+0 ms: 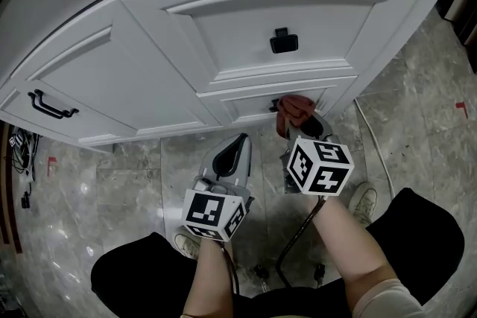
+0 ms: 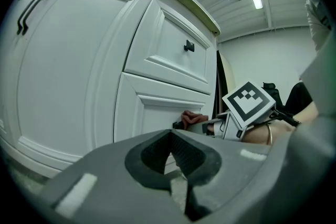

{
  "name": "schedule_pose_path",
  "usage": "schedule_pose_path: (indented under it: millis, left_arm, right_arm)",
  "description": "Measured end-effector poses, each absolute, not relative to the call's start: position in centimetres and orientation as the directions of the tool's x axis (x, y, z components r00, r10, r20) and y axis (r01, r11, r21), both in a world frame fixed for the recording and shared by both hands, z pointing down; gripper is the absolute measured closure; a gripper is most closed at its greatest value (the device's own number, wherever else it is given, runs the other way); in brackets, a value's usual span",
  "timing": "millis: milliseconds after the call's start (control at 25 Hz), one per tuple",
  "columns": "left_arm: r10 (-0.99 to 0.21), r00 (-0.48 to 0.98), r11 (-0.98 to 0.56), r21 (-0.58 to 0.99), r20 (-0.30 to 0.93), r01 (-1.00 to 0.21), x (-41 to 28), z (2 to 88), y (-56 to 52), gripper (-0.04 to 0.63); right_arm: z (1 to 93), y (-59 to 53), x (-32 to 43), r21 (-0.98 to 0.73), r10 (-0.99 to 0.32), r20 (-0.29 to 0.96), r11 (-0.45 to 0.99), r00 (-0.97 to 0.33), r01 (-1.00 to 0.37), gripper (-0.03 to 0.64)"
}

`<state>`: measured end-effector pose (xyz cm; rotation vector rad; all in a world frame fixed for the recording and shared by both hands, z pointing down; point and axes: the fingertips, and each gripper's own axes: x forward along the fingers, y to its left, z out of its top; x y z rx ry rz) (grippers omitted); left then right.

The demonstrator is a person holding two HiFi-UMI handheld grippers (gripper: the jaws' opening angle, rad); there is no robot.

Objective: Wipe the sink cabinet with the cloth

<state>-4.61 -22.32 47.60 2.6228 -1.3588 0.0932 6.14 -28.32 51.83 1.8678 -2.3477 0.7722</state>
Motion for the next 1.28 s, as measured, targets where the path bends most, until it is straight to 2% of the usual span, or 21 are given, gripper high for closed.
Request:
schedule_pose_path:
  millis: [720,1120,1280]
  left_arm:
    - [-0.772,0.625,-0.609,0.145,0.116,-0.780,-0.3,47.7,-22.9,0.595]
    - [-0.752,0.651,-0.638,0.135,0.102,-0.758,1.9,47.5,-22.8,0.595]
    - [-0.762,0.636,-0.621,0.136,0.124,-0.772,0.7,48.6,-22.5,0.595]
  right_arm:
    - [51.3,-27.8,13.2,-0.312,-0.931,0.322,0.065,-0.170,-0.948,0.537]
    - [51.4,-27.0,18.9,-0.313,-0.943,0.329,-0.060,-0.049,-0.948,0.538]
    - [52.5,-26.4,17.3,-0.318,-0.939,0.337,-0.042,-0.071,-0.947,0.538]
